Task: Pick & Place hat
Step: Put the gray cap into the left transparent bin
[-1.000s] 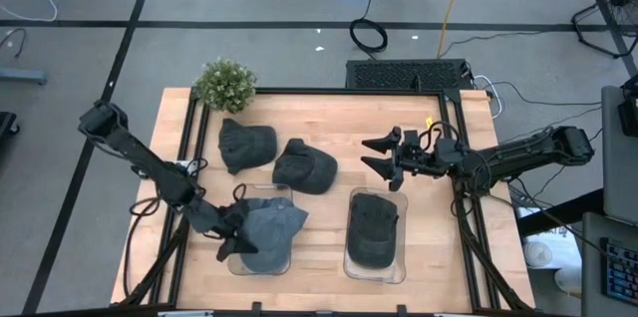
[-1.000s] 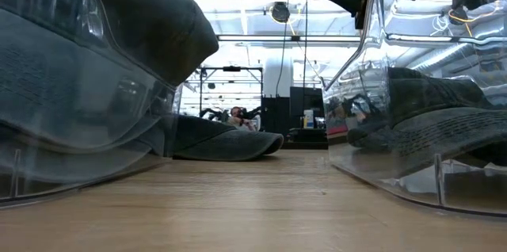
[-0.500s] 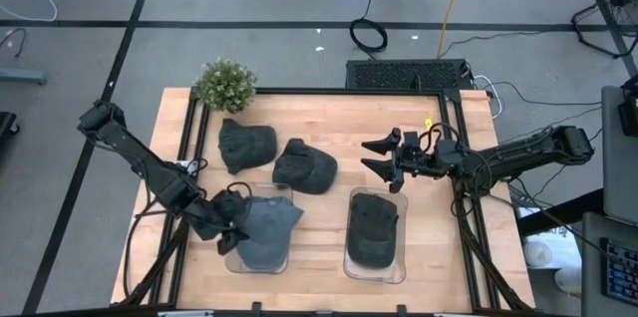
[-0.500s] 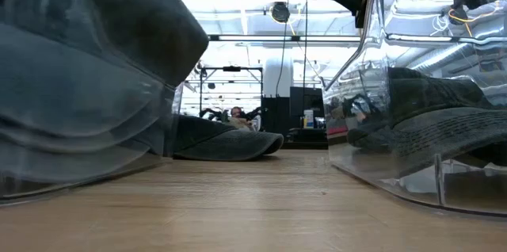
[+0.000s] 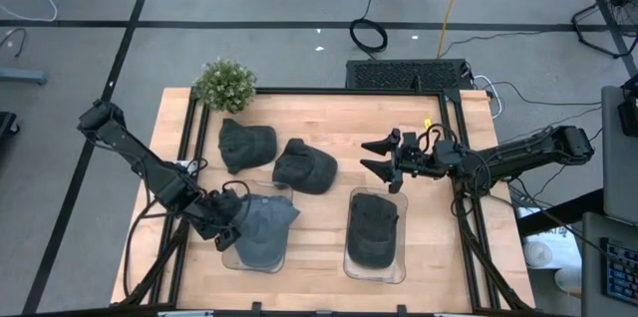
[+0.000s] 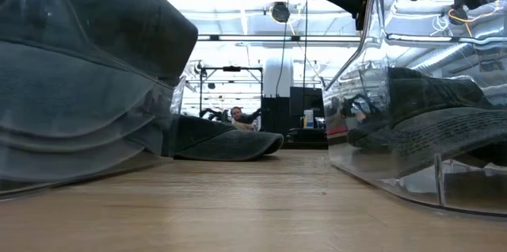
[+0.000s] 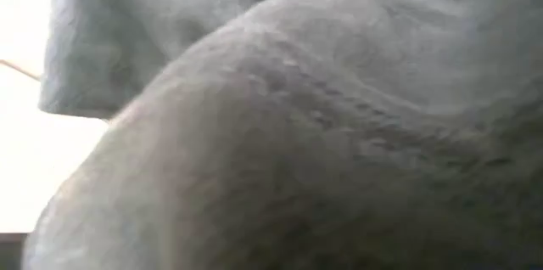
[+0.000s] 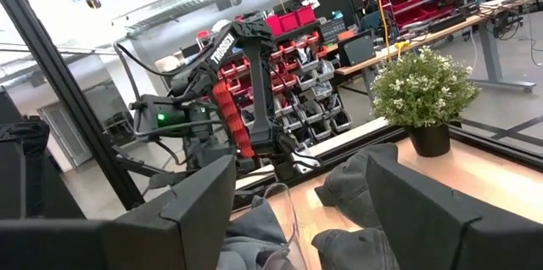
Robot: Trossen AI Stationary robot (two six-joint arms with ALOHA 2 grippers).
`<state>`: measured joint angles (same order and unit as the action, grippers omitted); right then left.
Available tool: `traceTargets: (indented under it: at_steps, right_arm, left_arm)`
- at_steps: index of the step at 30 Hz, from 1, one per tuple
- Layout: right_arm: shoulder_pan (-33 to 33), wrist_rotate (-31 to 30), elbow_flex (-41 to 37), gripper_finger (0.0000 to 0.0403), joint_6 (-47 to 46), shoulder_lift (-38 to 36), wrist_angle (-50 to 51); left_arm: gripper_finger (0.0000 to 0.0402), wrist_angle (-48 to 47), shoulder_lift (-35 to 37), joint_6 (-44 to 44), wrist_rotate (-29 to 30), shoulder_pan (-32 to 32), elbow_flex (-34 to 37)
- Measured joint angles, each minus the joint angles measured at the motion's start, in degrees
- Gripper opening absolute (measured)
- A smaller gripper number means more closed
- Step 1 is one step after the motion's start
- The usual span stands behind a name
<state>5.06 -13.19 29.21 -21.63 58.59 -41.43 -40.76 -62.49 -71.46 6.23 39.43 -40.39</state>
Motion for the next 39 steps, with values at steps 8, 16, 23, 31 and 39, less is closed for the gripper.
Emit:
traceTargets:
  at_steps: [8,16,23,31,39]
  right_arm:
    - [-0.01,-0.02,0.0,0.0254,-0.08,0.0,0.11]
    - [0.0,-0.02,0.0,0.0254,-0.07,0.0,0.13]
    - [0.0,0.0,0.0,0.0254,-0.02,0.0,0.38]
    - [0.0,-0.01,0.0,0.0254,-0.15,0.0,1.21]
    - [0.0,0.0,0.0,0.0254,-0.15,-0.01,1.2]
  left_arm:
    - [0.0253,-7.81,-0.08,-2.07,0.68,-0.47,-3.17]
    - [0.0253,-13.83,-0.06,1.24,5.46,-0.47,-10.55]
    - [0.0253,-16.52,-0.08,-1.32,6.85,-0.47,-11.53]
    - [0.0253,-20.63,-0.08,-5.58,5.69,-0.47,-11.53]
    - [0.0253,-22.49,-0.07,-4.48,3.24,-0.47,-11.57]
